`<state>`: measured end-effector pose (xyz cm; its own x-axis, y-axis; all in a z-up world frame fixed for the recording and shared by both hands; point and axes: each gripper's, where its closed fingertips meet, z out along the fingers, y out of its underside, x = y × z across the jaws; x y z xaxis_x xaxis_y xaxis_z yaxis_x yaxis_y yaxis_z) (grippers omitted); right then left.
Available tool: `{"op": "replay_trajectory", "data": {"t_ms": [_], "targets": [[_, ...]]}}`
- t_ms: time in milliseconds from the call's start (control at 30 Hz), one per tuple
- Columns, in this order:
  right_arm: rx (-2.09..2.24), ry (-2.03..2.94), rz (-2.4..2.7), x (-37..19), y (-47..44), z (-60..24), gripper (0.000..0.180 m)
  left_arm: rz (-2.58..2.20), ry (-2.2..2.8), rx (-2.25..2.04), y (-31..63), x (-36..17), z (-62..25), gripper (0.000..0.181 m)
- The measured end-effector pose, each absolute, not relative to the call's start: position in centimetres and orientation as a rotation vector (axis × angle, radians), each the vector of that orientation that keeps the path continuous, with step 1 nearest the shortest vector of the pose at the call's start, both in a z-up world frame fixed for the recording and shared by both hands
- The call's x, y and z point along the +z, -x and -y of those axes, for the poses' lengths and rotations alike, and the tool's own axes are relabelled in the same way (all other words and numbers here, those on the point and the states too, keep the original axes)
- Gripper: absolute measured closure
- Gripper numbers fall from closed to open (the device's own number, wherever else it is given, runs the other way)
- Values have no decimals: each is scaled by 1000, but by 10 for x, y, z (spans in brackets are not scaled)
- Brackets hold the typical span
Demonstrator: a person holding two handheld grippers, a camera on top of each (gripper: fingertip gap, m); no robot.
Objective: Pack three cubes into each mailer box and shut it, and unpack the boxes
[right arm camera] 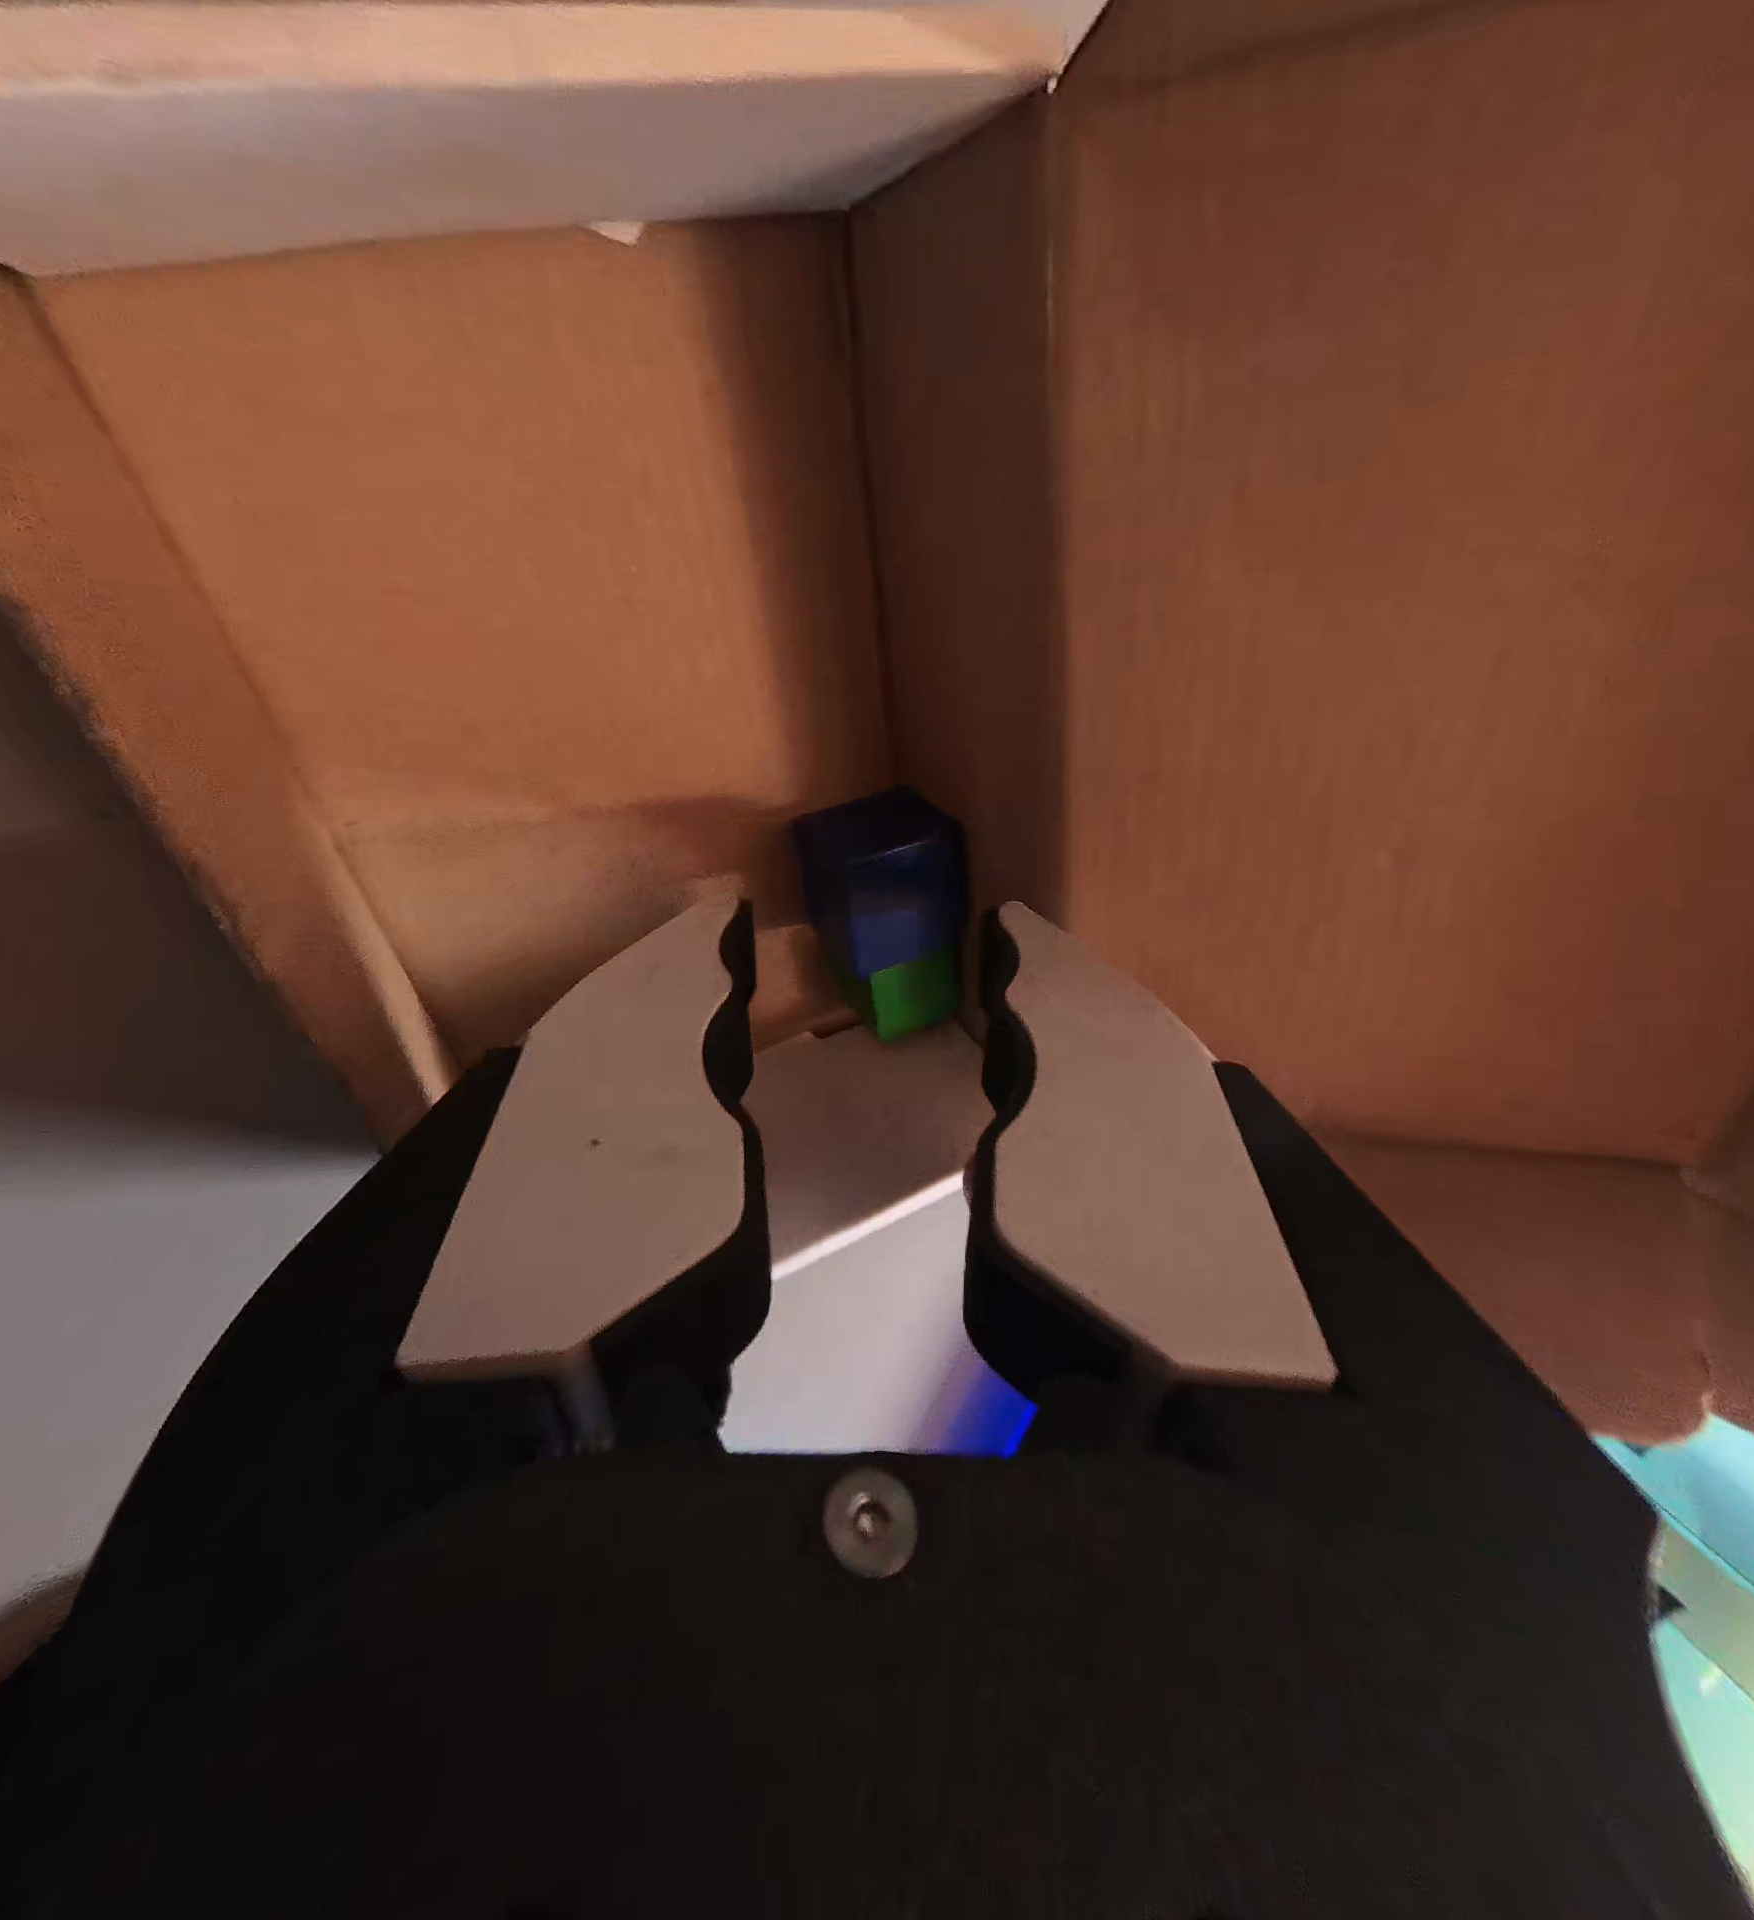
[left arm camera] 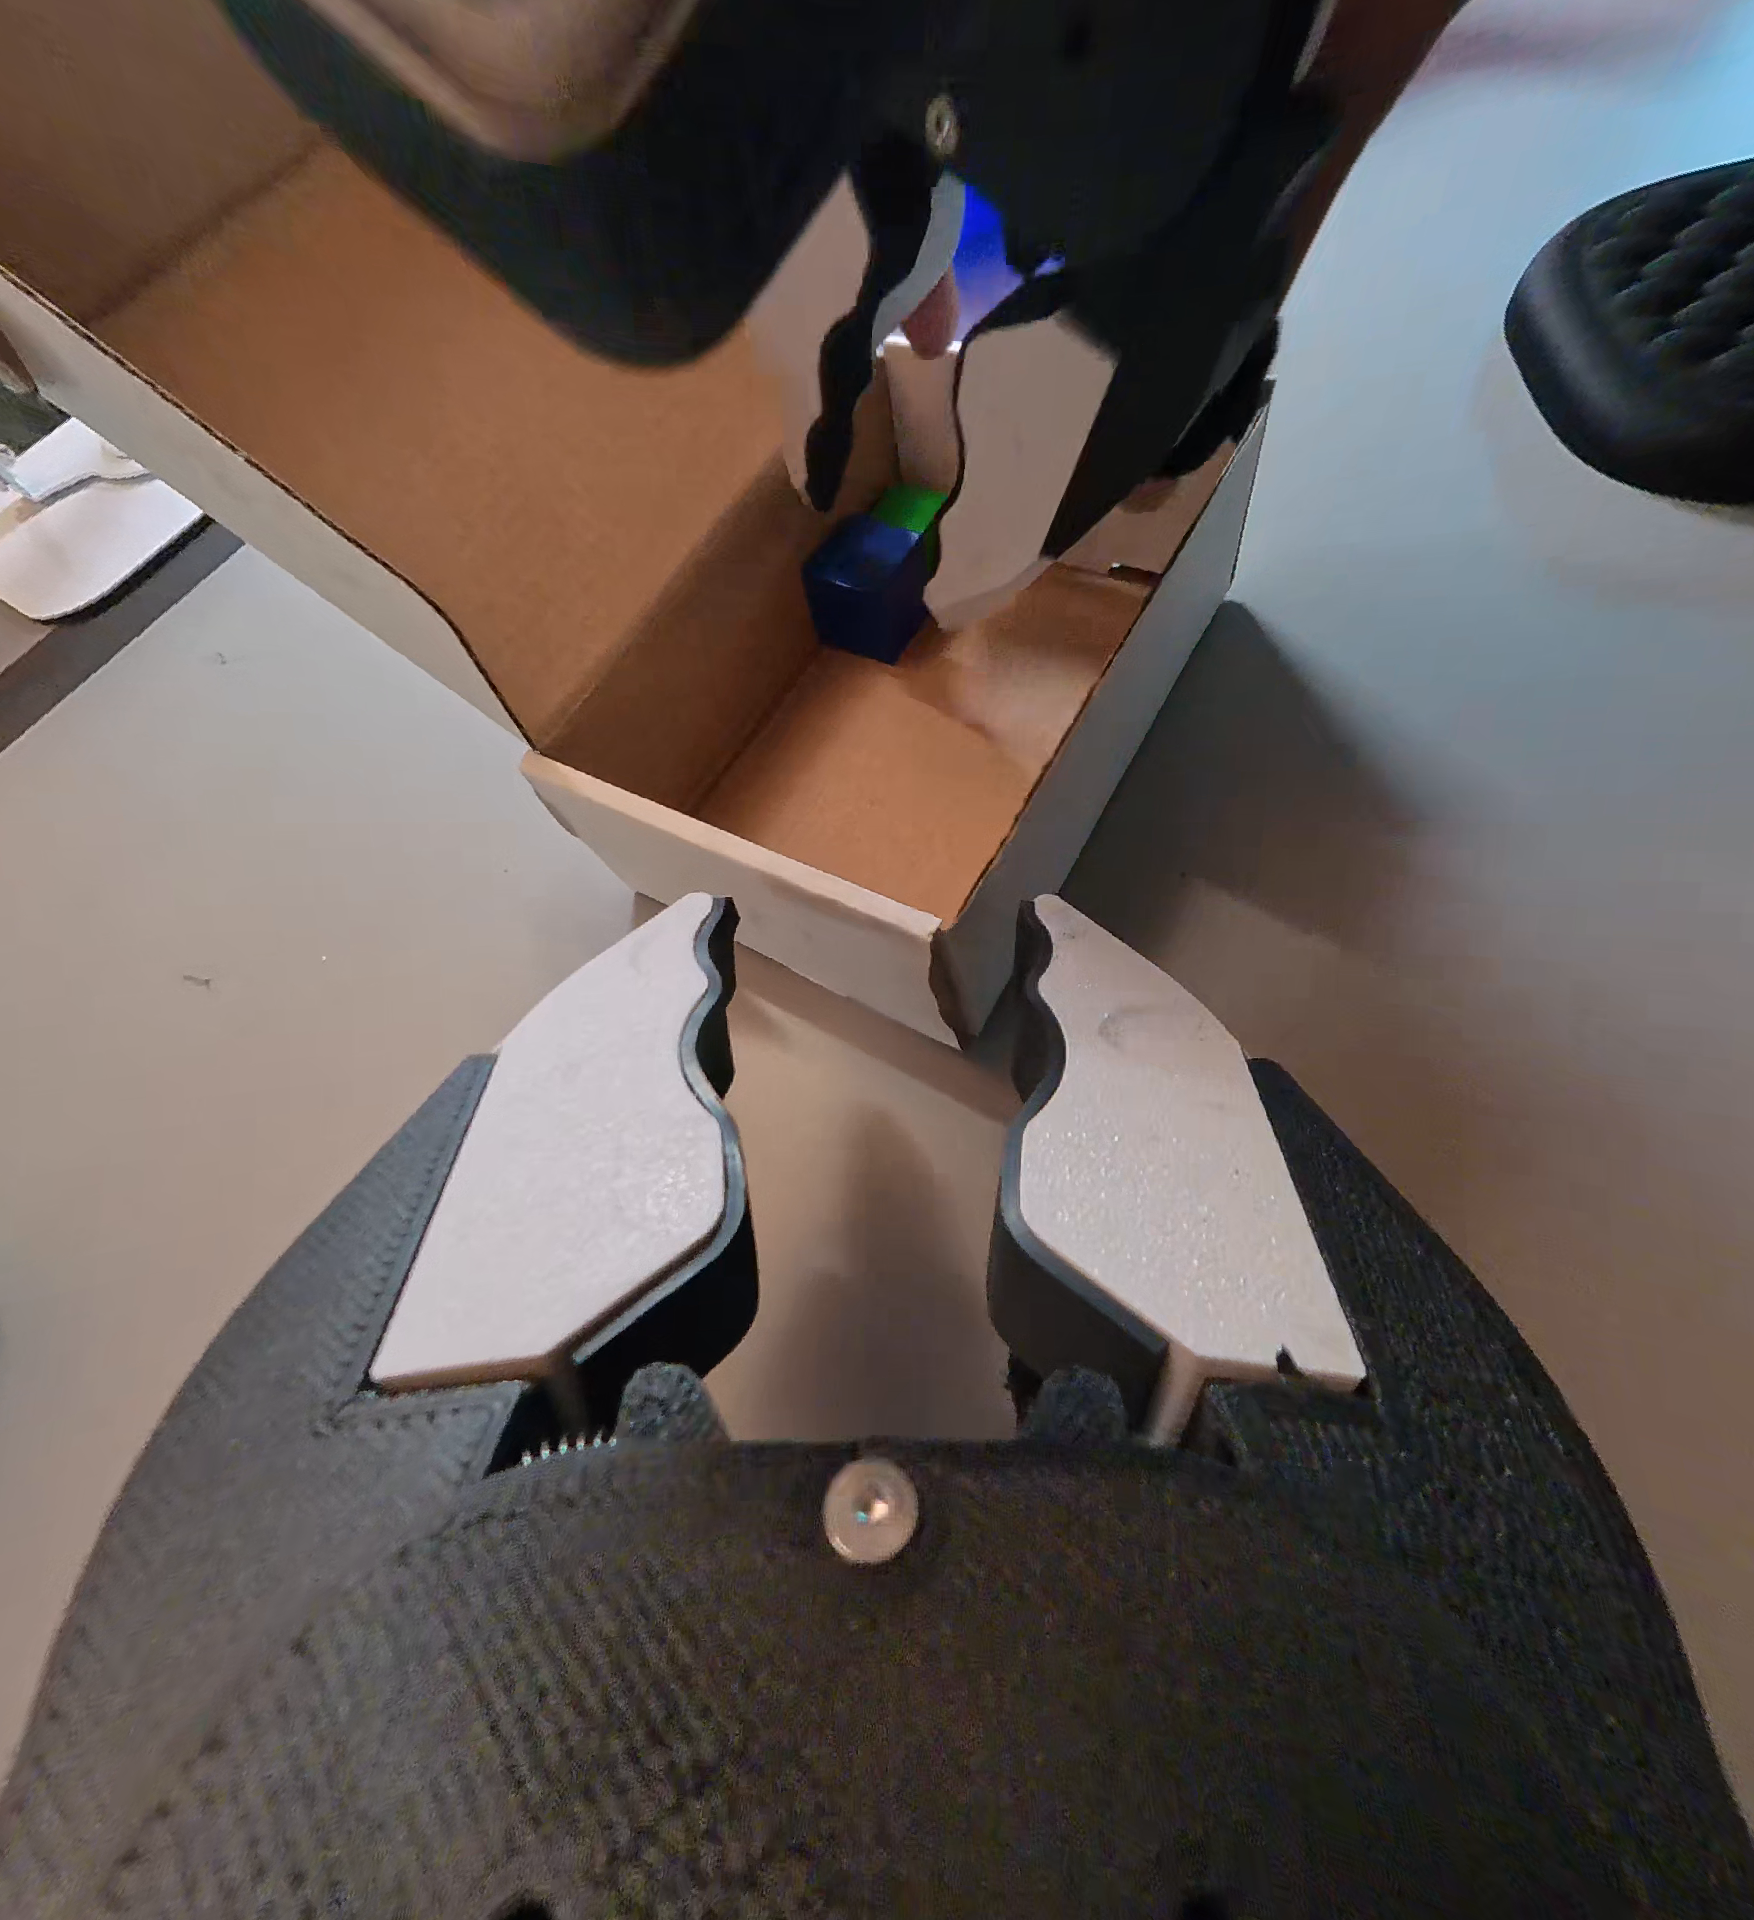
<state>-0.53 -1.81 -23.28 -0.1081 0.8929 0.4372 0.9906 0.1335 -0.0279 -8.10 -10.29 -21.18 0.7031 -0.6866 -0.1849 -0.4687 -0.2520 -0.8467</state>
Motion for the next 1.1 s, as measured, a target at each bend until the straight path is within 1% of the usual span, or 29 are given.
{"op": "replay_trajectory", "data": {"t_ms": [100, 233, 433, 533, 600, 700, 733, 800, 933, 1033, 1100], "targets": [[-429, 1821, 2080, -243, 3, 14, 147, -901, 1902, -268, 81, -212, 103, 131], [-443, 1749, 2081, -242, 9, 13, 156, -907, 1914, -274, 80, -214, 103, 133], [-223, 1743, 2170, -240, 21, 40, 158, -915, 1922, -272, 80, -216, 103, 135], [-198, 1715, 2171, -234, 24, 38, 146, -915, 1920, -270, 80, -216, 103, 135], [-156, 1722, 2207, -235, 25, 39, 143, -917, 1918, -267, 80, -216, 103, 136], [-129, 1721, 2274, -244, 23, 41, 144, -922, 1916, -269, 79, -216, 104, 136], [-120, 1715, 2287, -246, 23, 41, 150, -923, 1914, -269, 79, -216, 104, 137], [-60, 1732, 2297, -245, 24, 45, 152, -922, 1909, -269, 79, -215, 104, 137], [90, 1684, 2266, -216, 27, 55, 152, -904, 1903, -284, 80, -213, 104, 137], [110, 1658, 2144, -168, 15, 44, 152, -893, 1901, -294, 81, -211, 104, 137], [30, 1687, 2041, -133, -9, 20, 152, -895, 1899, -293, 80, -211, 104, 137]]}}
